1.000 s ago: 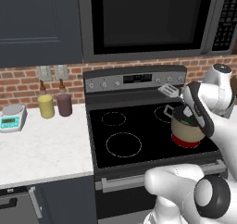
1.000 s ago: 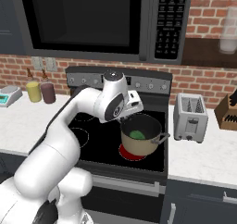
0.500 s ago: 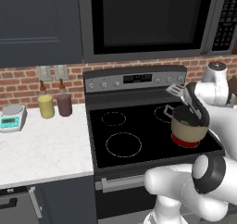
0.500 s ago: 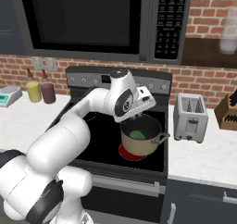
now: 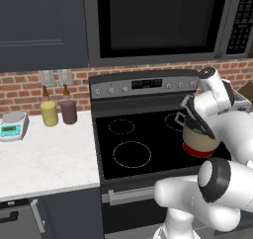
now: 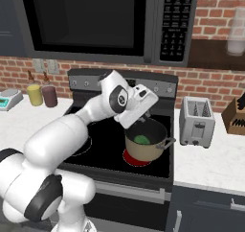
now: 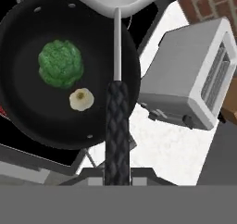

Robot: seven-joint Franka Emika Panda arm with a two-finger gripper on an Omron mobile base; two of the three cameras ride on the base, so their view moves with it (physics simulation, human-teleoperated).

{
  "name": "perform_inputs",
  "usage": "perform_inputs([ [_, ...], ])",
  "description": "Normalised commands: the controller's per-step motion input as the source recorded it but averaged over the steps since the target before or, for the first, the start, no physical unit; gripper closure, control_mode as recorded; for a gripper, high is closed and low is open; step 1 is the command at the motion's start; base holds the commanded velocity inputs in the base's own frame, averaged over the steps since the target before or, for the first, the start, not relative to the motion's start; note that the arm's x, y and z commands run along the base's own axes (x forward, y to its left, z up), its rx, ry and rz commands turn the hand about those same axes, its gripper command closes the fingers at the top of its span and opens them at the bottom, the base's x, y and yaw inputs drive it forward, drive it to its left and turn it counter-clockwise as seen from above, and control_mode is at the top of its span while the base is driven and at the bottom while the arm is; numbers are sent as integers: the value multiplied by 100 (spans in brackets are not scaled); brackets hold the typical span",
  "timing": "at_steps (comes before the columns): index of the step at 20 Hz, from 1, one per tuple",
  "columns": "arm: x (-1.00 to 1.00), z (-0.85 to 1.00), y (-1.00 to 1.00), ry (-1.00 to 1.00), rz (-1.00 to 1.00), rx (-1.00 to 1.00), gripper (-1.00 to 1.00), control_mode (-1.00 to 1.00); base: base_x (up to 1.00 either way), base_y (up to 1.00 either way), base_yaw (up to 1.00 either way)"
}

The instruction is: Put the garlic and broccoli in the pot. Retrieve the spatula and lightly stir the vegetables in the pot.

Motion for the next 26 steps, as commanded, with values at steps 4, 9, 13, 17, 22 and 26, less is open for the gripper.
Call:
perform_inputs([
  [4,0,0,0,10,22,-23,100,-100,0,0,0],
  [9,0,1,0,17,29,-14,100,-100,0,0,0],
  [13,0,0,0,24,23,-11,100,-100,0,0,0],
  [17,10,0,-9,14,5,-6,100,-100,0,0,0],
  [22,4,0,-27,3,0,-5,100,-100,0,0,0],
  [26,0,4,-33,0,2,-2,100,-100,0,0,0],
])
